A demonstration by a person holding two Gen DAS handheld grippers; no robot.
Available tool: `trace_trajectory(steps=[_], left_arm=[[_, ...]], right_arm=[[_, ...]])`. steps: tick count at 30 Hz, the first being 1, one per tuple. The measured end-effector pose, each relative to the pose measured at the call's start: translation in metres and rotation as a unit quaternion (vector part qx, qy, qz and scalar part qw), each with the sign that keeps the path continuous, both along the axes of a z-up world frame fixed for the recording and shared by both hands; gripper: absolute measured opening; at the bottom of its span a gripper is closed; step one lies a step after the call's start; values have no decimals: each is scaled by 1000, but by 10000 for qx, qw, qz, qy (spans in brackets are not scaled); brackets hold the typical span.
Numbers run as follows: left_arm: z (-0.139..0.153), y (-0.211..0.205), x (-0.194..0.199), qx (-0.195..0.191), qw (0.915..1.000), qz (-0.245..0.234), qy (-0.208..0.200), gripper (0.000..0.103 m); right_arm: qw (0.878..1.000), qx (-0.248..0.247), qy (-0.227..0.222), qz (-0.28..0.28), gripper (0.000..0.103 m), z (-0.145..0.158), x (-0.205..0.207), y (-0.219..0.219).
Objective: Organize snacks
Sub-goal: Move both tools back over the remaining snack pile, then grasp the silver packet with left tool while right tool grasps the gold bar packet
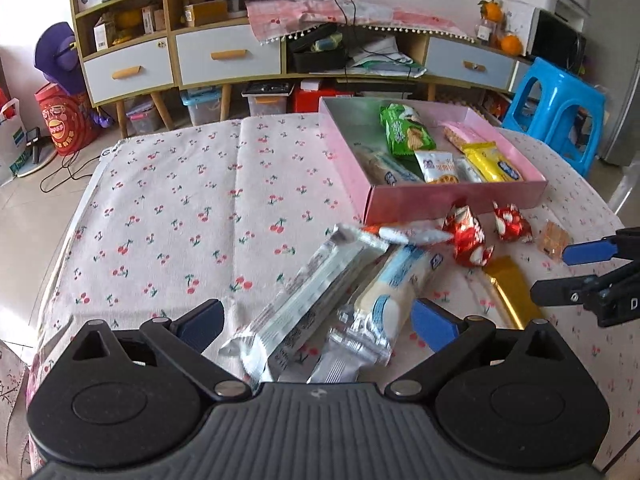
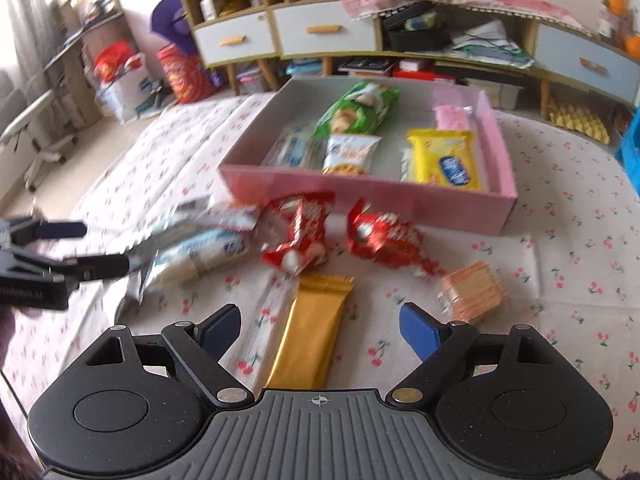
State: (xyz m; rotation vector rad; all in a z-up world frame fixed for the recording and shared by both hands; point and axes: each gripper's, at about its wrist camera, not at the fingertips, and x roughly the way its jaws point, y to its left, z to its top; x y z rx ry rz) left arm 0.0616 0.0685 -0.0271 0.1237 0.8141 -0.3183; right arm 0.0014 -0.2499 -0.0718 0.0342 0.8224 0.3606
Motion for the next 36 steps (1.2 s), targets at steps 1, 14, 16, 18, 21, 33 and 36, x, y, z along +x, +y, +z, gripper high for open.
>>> trace_trajectory(steps=[1,14,16,18,21,33,36], left_arm=[[-2,1,-2,10,10000,-47,-4,98],[-20,6,-12,172,9954,-477,815,75],[-23,6,-11,209,9945,-523,887,69],[-26,5,-11,242,9938,-543,944,67],[-26,3,-10,266,9936,-561,944,67],[-23,-6,-12,446,9919,-768,905,39],[-23,-12,-17,435,9899,-942,961,36]], right_arm=[[10000,-55,-11,63,88,-2,-2,3],[9971,-607,-37,460,88,-33,-14,19],[9972,-604,-62,443,88,-33,-13,17],[9973,-580,-74,442,88,-34,-13,16],[9968,-611,-148,500,88,-35,-14,15],[9960,-632,-178,611,68,-32,-13,4],[9963,-607,-172,588,60,-31,-13,-6]])
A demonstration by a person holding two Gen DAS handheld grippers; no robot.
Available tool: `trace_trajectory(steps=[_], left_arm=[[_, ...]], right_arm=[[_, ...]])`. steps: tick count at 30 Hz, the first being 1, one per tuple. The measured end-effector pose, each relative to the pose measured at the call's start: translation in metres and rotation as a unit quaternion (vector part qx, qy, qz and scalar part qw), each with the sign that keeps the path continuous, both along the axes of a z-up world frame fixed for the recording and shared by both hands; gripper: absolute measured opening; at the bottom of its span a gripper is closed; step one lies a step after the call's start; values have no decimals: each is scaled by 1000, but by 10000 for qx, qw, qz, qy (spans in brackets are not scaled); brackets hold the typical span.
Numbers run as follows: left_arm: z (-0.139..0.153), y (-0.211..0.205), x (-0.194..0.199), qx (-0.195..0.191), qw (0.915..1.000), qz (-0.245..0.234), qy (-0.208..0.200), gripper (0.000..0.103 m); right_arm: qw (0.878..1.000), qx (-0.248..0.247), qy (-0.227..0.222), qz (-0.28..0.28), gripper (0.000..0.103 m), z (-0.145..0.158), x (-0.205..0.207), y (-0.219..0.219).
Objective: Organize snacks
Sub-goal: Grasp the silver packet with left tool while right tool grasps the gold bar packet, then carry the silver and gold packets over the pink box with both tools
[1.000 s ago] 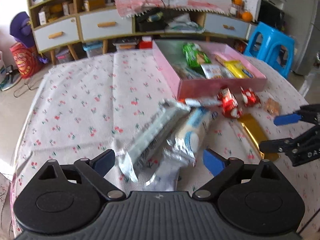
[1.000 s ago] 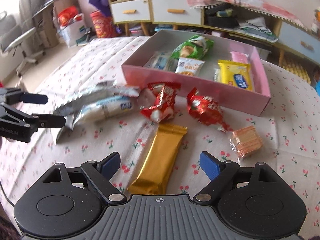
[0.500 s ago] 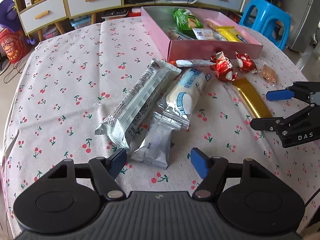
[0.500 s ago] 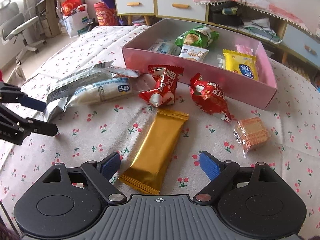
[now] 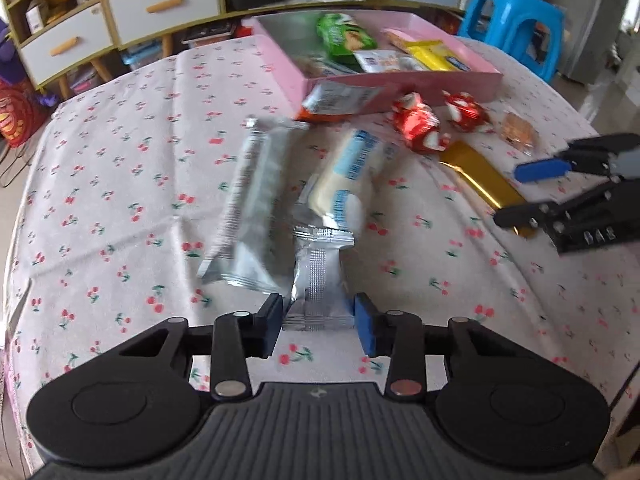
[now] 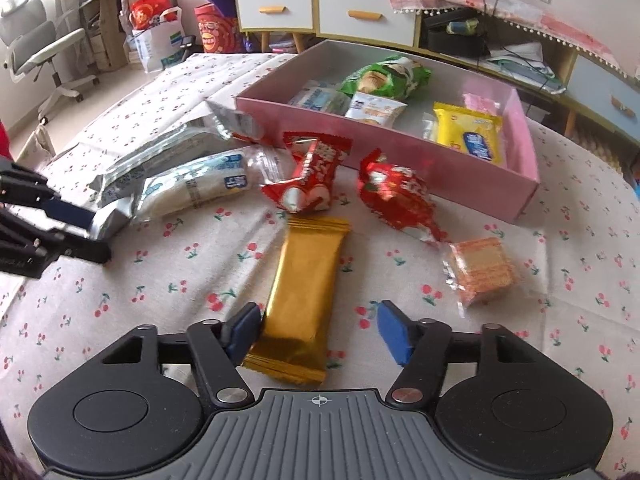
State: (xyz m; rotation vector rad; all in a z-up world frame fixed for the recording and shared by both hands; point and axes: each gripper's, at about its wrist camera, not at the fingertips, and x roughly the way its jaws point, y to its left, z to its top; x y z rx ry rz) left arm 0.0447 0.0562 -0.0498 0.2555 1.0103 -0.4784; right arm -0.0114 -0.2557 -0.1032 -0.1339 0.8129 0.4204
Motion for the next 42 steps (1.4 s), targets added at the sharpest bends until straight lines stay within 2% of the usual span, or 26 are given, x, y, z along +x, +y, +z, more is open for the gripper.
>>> trace_trajectory(steps=[7,10,14,16,18,25,29,32,42], left_arm=[[0,-8,-12,-159,9995,-224,132,36],[-1,-14,-17,-195,9994,-262,104,41],[-4,-26,-21,-91,9990,-430,73,56],[-5,-30,-22,-28,9989,-468,20,56],[-5,-32,-21,-23,9991,-419,-1,54],[-3,-31,-17,-71,9999,-65,-41,35],[-2,-31,-14,-126,9998,120,21,32],[-1,-32,-12,-186,9996,205,84,31],[5,-38,-12,-563,9978,159,321,28]], right_arm=[[10000,-56,32,-17,58,0,-5,-24],[9999,-19,22,98,59,-1,-8,-30],[9995,30,2,316,61,-1,-5,-27],[9991,-13,-18,415,63,-2,0,-23],[9991,5,-11,413,63,-1,4,-20],[9989,-33,-70,472,60,0,10,-8],[9985,-11,-58,536,35,3,9,-4],[9987,36,20,511,28,4,9,-4],[9962,676,442,314,28,20,9,-17]])
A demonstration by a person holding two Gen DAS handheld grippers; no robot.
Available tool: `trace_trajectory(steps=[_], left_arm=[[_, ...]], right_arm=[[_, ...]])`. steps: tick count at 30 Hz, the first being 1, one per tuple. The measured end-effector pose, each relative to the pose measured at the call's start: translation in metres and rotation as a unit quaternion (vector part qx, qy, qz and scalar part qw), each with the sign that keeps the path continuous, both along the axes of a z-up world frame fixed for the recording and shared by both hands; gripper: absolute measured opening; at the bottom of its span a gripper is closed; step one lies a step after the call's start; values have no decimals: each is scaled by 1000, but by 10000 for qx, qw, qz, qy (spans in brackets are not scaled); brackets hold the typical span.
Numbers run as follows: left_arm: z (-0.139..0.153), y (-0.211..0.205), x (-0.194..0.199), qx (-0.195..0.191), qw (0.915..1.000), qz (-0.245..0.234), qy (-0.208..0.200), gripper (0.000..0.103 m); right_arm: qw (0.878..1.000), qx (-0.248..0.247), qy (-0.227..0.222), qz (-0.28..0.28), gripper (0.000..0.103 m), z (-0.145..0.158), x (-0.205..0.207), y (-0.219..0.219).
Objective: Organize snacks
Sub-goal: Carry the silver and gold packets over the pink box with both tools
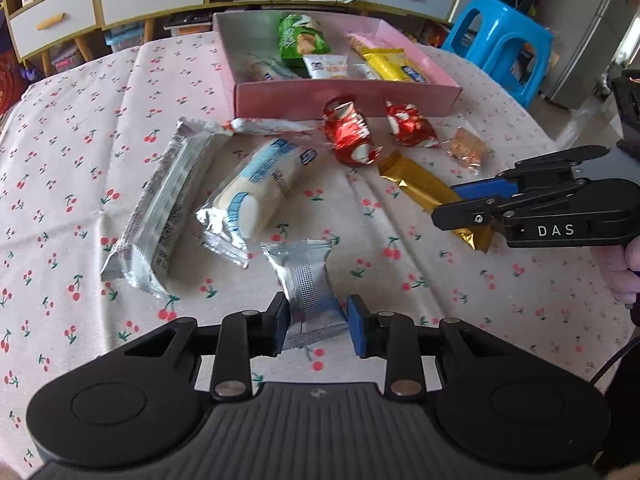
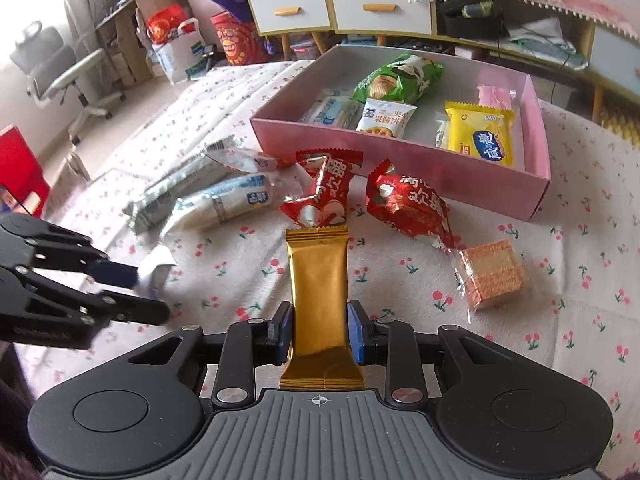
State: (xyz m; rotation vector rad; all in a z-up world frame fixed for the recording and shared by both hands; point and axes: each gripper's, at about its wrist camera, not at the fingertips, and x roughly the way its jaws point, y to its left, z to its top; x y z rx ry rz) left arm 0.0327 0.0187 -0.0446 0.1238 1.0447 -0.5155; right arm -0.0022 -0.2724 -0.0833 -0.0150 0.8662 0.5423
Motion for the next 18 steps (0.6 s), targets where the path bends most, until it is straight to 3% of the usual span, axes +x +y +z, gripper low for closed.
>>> trace_trajectory(steps=[10,18], left_arm=[[17,-14,2,-244,9996,-67,-149,28],[39,-28,14,-457,9979,101,-450,28]], right_arm=[[9990,403,36,-200,28,24,-5,-12],[9941,778,-47,-754,28,50,15,-25]])
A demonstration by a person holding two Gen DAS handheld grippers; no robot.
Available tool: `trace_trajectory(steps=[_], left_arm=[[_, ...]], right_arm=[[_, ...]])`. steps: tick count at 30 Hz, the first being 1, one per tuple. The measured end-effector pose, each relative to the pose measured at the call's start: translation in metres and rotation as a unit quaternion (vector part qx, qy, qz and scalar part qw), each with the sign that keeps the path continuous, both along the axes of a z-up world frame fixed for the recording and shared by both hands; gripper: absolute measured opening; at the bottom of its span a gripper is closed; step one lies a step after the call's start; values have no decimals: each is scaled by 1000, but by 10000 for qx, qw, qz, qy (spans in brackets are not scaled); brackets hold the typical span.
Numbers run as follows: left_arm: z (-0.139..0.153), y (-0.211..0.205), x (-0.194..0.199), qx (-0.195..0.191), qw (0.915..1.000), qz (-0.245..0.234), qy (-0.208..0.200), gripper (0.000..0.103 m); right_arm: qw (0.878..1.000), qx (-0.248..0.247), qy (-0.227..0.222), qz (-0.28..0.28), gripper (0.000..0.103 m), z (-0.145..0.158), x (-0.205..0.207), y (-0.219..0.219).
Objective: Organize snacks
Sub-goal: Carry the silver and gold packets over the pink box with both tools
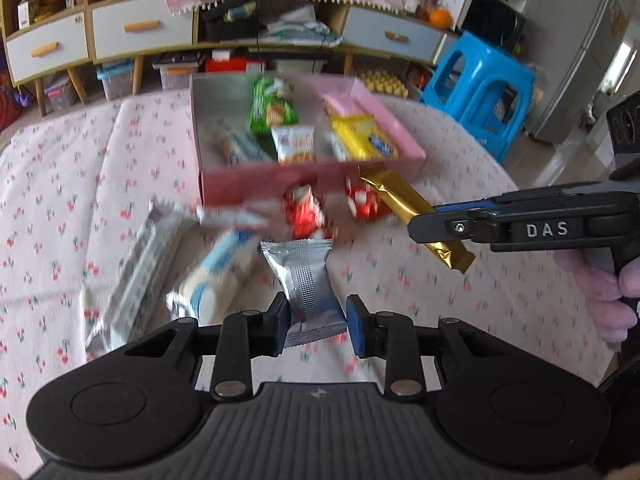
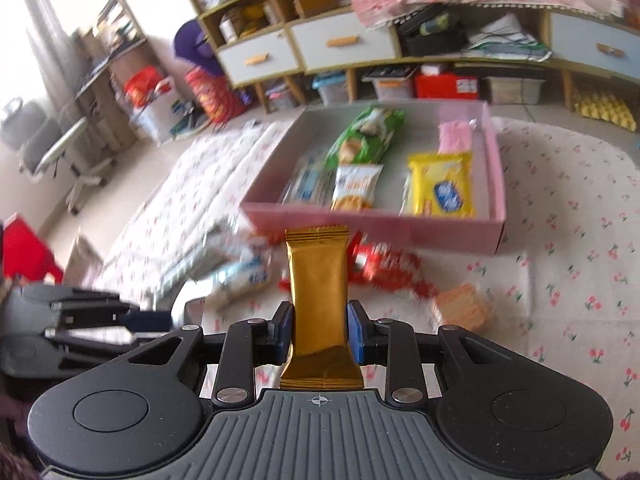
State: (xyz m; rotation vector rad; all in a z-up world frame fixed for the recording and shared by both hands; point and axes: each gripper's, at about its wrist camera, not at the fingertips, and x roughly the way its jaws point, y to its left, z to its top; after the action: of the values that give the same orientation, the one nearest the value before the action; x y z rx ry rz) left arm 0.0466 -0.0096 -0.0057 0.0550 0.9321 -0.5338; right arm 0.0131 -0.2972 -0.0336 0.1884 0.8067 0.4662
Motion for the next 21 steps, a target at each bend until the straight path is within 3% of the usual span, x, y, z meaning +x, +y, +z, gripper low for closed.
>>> trace_trajectory(steps=[7,12,21], left_arm=[[10,-16,30,44,9993,234,-298,28],[12,-29,63,477,9967,106,-646,28],[2,-40,114,956,9919,-56,-832,28]], right_arm=[[9966,518,119,-622,28,10,35,-11],[9940,589,282,-873,28,10,66,-12],[9916,675,214,-1085,28,6,111,-15]])
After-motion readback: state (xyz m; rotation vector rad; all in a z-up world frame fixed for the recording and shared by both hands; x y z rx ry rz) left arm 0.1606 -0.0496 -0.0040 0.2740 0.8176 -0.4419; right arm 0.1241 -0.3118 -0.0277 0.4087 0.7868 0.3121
